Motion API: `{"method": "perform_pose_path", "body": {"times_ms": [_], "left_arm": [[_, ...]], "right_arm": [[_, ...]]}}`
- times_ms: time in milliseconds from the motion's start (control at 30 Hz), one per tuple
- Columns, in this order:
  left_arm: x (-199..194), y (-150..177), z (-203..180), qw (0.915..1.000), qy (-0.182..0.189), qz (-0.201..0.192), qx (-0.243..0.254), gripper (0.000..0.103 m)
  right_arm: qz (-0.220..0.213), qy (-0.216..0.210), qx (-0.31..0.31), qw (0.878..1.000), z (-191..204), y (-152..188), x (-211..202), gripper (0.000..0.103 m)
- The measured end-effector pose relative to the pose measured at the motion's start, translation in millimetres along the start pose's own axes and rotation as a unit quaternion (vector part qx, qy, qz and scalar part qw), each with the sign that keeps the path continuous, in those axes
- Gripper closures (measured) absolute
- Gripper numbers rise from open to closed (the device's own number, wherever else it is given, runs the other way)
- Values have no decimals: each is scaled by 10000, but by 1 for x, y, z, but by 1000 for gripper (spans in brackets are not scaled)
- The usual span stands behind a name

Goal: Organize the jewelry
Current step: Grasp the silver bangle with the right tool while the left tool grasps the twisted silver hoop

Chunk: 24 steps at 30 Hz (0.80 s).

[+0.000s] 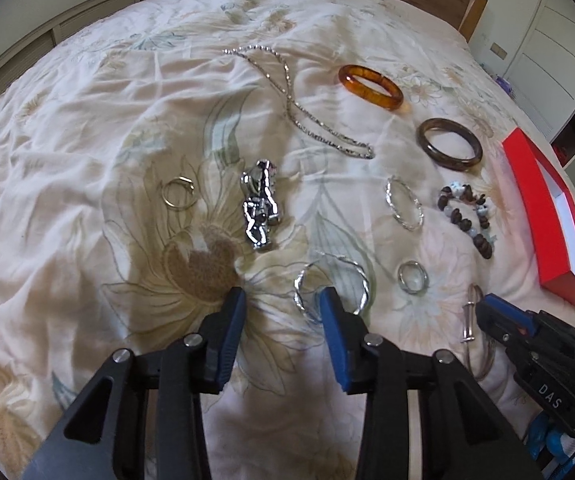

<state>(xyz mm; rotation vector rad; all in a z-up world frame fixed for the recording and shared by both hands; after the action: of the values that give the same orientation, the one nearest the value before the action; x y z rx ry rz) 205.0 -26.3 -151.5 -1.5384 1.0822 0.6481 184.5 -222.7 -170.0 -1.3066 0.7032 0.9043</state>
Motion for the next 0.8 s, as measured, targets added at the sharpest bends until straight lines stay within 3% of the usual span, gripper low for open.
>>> {"method": "perform_pose_path", "body": {"times_ms": [200,467,667,800], "left_arm": [[11,1,-2,9999,-7,93,81,69],[15,2,-5,9997,-6,-26,228,81],[11,3,-4,9997,15,-88,245,86],[9,2,-4,9997,14,-91,246,89]], "right_arm": [[46,-198,-109,9997,2,0,5,79],[90,-313,-212,9992,4,0,14,80],[34,-284,-165,9995,1,0,14,93],[14,-249,-192,9995,1,1,11,95]]}}
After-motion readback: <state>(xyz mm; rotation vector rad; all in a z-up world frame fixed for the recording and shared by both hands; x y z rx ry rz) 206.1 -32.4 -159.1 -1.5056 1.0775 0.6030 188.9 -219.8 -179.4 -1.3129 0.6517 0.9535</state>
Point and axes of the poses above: each gripper's, at about its wrist camera, not at the fingertips, and x roughly the way its jaws point, z to its left, y to its underside, the point moved 5 cm from there along x, roughly the way its jaws point, and after that the axes turned 8 degrees about y, right-handed, at the moved point
